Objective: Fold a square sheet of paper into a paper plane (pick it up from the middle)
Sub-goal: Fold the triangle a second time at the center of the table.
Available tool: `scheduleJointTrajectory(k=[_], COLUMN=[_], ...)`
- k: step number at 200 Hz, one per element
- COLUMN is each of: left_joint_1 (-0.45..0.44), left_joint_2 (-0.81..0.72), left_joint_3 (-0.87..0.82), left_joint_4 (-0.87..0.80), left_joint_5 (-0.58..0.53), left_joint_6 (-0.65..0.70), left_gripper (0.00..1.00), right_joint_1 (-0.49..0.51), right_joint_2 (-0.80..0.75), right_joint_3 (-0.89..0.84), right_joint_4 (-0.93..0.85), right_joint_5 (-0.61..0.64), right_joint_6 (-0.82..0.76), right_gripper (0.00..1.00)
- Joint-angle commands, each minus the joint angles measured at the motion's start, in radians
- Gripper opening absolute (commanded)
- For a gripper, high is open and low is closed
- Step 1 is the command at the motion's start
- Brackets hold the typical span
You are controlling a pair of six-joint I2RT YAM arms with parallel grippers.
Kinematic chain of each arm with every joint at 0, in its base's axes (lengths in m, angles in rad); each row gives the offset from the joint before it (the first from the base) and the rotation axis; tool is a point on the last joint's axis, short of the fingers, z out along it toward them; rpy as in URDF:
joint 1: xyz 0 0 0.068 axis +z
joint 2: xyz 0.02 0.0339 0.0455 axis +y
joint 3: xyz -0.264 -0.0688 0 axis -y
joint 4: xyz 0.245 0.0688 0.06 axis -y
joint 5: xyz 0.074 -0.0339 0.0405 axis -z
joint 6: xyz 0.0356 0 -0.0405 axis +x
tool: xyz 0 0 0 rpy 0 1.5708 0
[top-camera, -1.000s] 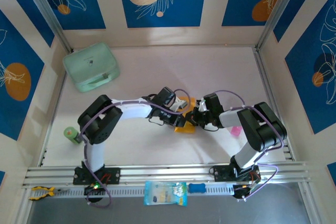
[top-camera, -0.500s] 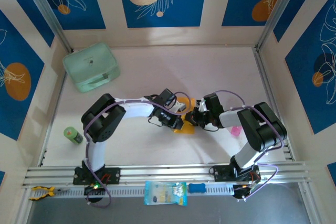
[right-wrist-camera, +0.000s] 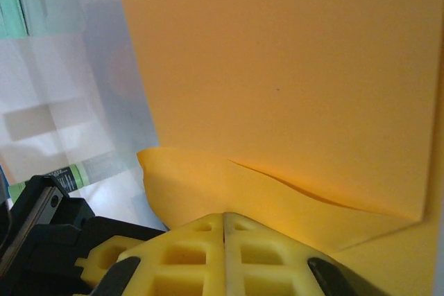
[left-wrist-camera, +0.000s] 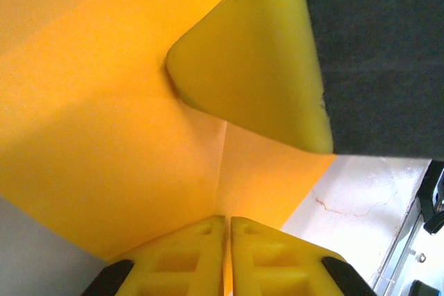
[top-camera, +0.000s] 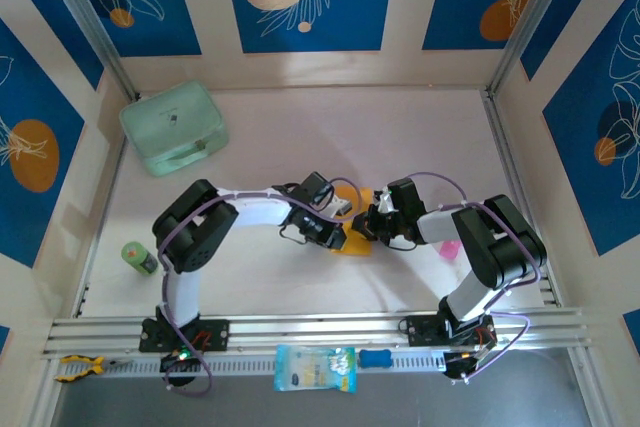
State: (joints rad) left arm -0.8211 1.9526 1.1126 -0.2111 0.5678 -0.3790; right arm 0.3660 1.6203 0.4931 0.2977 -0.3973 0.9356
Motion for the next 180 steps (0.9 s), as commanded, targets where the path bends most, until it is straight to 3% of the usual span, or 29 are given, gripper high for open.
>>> scheduleJointTrajectory(k=[1,180], left_joint_1=[-0.005,-0.004], left_joint_2=[-0.025,-0.167], left_joint_3=[-0.050,-0.092], left_joint_4=[-0.078,-0.084], left_joint_5=[0.007,0.041], left_joint_6=[0.009,-0.027], left_gripper=[0.11,0.10], right_joint_1=[-0.008,0.003], right_joint_2=[0.023,0.013], right_joint_3=[-0.023,-0.022], right_joint_4=[-0.078,-0.070], right_joint_5=[0.031,0.027], right_joint_6=[-0.003,0.009], right_gripper=[0.02,0.02])
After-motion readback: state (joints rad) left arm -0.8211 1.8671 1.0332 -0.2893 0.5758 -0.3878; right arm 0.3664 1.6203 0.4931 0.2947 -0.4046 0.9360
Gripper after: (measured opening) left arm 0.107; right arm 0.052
